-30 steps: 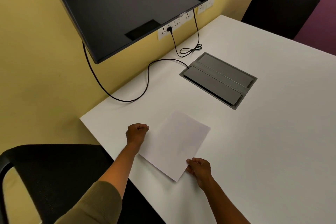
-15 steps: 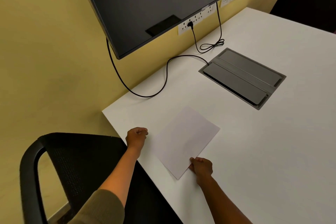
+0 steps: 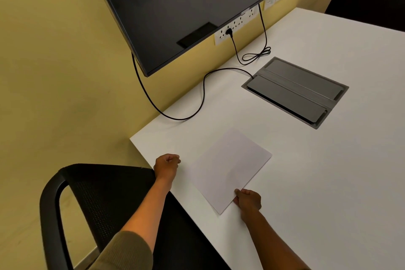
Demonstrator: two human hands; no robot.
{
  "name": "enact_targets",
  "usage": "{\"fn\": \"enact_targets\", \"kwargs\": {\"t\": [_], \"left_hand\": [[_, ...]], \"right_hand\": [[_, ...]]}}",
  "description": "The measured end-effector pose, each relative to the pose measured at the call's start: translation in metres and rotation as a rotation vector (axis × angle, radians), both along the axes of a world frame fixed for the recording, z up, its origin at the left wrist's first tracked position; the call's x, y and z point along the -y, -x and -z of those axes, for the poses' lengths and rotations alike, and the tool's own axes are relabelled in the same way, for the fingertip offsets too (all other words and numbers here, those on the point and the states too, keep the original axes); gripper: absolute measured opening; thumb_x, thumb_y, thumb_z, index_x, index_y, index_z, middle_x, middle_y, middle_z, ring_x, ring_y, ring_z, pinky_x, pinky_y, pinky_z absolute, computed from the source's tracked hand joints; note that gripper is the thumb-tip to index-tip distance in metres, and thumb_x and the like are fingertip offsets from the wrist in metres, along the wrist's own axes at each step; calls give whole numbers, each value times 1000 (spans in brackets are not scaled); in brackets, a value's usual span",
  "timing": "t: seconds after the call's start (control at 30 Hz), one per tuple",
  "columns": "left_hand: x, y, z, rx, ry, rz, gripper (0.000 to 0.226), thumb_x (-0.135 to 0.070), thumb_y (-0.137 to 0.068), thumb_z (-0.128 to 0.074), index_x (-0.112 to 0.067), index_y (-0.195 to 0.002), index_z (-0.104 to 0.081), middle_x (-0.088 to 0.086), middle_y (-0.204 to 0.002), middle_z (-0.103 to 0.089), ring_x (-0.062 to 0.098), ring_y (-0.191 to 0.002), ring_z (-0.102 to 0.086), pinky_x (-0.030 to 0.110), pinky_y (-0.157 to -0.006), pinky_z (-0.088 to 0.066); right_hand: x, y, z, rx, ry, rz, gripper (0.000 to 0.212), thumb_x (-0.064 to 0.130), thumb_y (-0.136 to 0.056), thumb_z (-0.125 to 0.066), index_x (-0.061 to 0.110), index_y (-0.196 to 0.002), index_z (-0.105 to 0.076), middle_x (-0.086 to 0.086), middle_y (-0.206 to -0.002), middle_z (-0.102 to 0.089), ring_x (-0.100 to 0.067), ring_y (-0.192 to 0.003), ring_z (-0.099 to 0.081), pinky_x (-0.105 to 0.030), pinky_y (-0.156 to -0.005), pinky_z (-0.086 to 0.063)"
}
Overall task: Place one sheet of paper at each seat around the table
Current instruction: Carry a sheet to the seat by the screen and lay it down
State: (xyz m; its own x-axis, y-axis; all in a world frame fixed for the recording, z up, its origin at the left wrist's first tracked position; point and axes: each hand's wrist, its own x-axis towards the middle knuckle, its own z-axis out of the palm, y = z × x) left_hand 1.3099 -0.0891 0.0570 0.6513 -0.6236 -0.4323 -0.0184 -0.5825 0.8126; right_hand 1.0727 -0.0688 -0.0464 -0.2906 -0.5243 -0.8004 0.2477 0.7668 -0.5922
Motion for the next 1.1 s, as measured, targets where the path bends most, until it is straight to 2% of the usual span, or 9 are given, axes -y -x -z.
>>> {"fn": "enact_targets", "kwargs": {"t": [0.07, 0.2, 0.43, 0.6, 0.7, 0.8, 0.83, 0.93, 1.1], "left_hand": [[1, 0, 0, 0, 0, 6, 9, -14, -91, -62, -10, -93, -71, 8, -91, -72, 21, -83, -64, 34, -81, -52], [1, 0, -1, -4, -1, 10, 10, -13, -91, -62, -10, -94, -71, 8, -92, -72, 21, -84, -65, 34, -81, -53], [2, 2, -2, 6, -7, 10, 10, -14, -91, -62, -10, -93, -71, 9, -93, -72, 22, -84, -65, 36, -82, -53], [4, 4, -5, 3, -10, 15, 11, -15, -91, -62, -10, -93, -71, 8, -92, -72, 22, -84, -64, 35, -80, -53], [3, 5, -7, 9, -11, 20, 11, -15, -91, -62, -9, -94, -71, 8, -92, -72, 22, -83, -64, 34, -80, -53], [2, 6, -9, 21, -10, 23, 11, -14, -91, -62, -9, -93, -71, 8, -92, -72, 22, -83, -64, 35, -80, -53], [2, 7, -10, 23, -7, 27, 11, -14, -91, -61, -9, -94, -71, 8, -92, -72, 22, -83, -64, 36, -81, -53], [2, 9, -12, 31, 1, 36, 10, -14, -91, -61, -10, -92, -71, 9, -91, -72, 22, -83, -64, 38, -82, -54], [2, 17, -15, 35, 10, 49, 10, -14, -90, -61, -11, -89, -70, 9, -91, -72, 22, -82, -64, 39, -84, -54]], "right_hand": [[0, 1, 0, -2, 3, 3, 16, 1, -80, -76, -3, -93, -69, -19, -93, -70, -19, -60, -65, -17, -48, -52], [-1, 3, 0, 5, -7, -13, 17, 0, -80, -76, -4, -94, -68, -22, -97, -70, -25, -67, -67, -26, -62, -56], [-3, 9, -2, 10, -5, 1, 21, -2, -80, -76, -10, -98, -67, -25, -100, -69, -28, -78, -65, -16, -43, -53], [-2, 9, -1, 14, -23, -20, 27, -3, -81, -75, -12, -105, -67, -26, -104, -69, -28, -77, -65, -29, -64, -58], [-3, 9, -3, 15, -25, -19, 25, -2, -80, -76, -10, -102, -67, -22, -99, -68, -25, -70, -63, -24, -57, -55], [-3, 9, -6, 5, -13, -25, 13, 2, -80, -77, -2, -81, -65, -17, -87, -65, -23, -64, -62, -14, -40, -49], [-4, 10, -7, -10, -10, -35, 17, 4, -80, -78, 0, -73, -63, -16, -84, -66, -25, -65, -64, -15, -43, -50], [-7, 13, -9, -55, -38, -103, 23, 10, -79, -78, 3, -62, -65, -18, -74, -72, -29, -65, -68, -33, -76, -58], [-17, 27, -7, -105, -52, -147, 27, 11, -81, -76, 1, -60, -62, -24, -77, -74, -31, -68, -67, -40, -81, -53]]}}
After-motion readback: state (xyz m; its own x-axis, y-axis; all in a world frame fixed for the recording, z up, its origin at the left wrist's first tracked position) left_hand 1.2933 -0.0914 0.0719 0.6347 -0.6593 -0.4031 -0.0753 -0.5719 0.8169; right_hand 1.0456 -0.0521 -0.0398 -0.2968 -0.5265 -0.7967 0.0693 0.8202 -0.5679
